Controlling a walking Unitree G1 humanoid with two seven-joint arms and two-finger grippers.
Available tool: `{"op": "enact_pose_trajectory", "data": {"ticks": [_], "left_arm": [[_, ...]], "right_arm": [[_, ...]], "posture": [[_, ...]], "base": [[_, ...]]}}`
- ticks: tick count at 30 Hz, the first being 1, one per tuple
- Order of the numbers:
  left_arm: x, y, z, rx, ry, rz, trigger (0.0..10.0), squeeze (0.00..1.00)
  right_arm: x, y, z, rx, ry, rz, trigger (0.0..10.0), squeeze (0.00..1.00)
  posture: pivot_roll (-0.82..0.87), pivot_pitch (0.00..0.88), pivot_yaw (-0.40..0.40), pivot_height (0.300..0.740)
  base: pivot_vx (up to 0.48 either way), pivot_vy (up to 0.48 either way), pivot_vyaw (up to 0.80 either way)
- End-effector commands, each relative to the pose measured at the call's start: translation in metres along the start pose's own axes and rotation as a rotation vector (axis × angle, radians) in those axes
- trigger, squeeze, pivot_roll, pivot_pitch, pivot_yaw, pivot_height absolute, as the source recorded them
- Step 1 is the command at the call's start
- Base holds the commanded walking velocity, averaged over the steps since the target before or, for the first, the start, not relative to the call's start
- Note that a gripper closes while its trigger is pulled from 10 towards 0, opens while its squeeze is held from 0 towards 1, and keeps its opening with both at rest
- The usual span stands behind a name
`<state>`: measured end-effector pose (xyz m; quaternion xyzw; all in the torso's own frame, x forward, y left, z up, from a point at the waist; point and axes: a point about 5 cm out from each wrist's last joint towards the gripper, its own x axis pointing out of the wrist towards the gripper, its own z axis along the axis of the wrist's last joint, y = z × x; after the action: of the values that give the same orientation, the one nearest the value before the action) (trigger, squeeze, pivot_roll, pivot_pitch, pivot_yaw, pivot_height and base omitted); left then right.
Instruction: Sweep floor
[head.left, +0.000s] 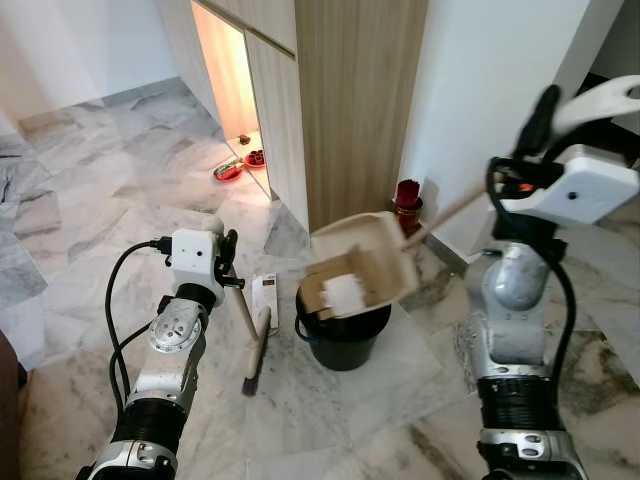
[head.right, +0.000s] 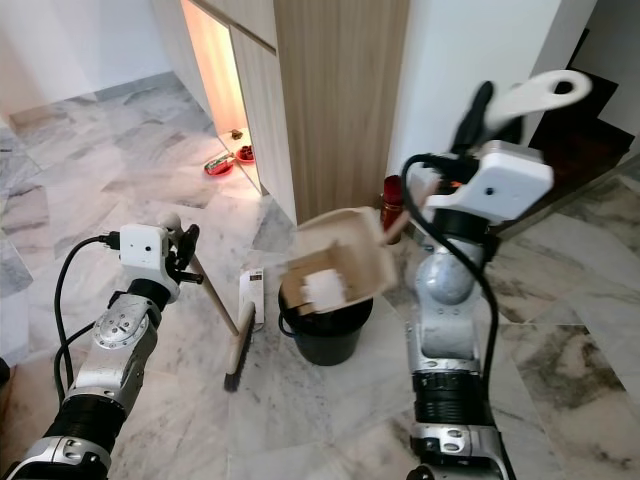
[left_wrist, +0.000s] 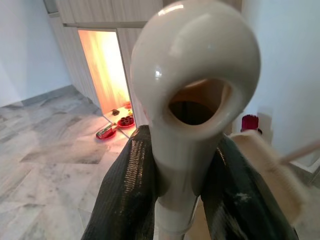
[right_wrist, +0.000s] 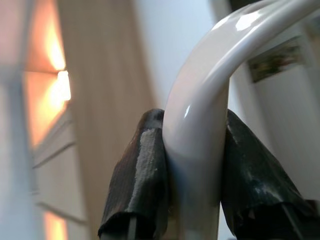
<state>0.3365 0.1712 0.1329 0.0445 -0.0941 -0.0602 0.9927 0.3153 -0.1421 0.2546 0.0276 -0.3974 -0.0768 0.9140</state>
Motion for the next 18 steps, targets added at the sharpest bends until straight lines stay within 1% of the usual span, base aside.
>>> {"op": "enact_pose_trajectory", "data": {"ticks": [1, 4, 9, 13, 18], "left_arm": [[0.002, 0.003, 0.012, 0.034, -0.055, -0.006, 10.0, 0.0], [0.001, 0.002, 0.012, 0.033, -0.056, -0.008, 10.0, 0.0], [0.001, 0.001, 0.012, 0.033, -0.058, -0.011, 10.0, 0.0], [0.001, 0.001, 0.012, 0.032, -0.06, -0.015, 10.0, 0.0], [0.0, 0.0, 0.013, 0.028, -0.064, -0.017, 10.0, 0.0]], "right_arm": [[0.007, 0.01, 0.027, 0.029, -0.156, 0.053, 10.0, 0.0], [0.006, 0.018, 0.03, 0.023, -0.176, 0.097, 10.0, 0.0], [0.006, 0.022, 0.032, 0.019, -0.188, 0.121, 10.0, 0.0], [0.007, 0.019, 0.032, -0.002, -0.193, 0.102, 10.0, 0.0], [0.01, 0.008, 0.033, -0.057, -0.2, 0.045, 10.0, 0.0]], "posture": [[0.06, 0.072, 0.046, 0.74], [0.06, 0.072, 0.045, 0.74], [0.06, 0.071, 0.044, 0.74], [0.06, 0.071, 0.044, 0.74], [0.06, 0.071, 0.044, 0.74]], "base": [[0.0, 0.0, 0.0], [0.0, 0.0, 0.0], [0.0, 0.0, 0.0], [0.0, 0.0, 0.0], [0.0, 0.0, 0.0]]}}
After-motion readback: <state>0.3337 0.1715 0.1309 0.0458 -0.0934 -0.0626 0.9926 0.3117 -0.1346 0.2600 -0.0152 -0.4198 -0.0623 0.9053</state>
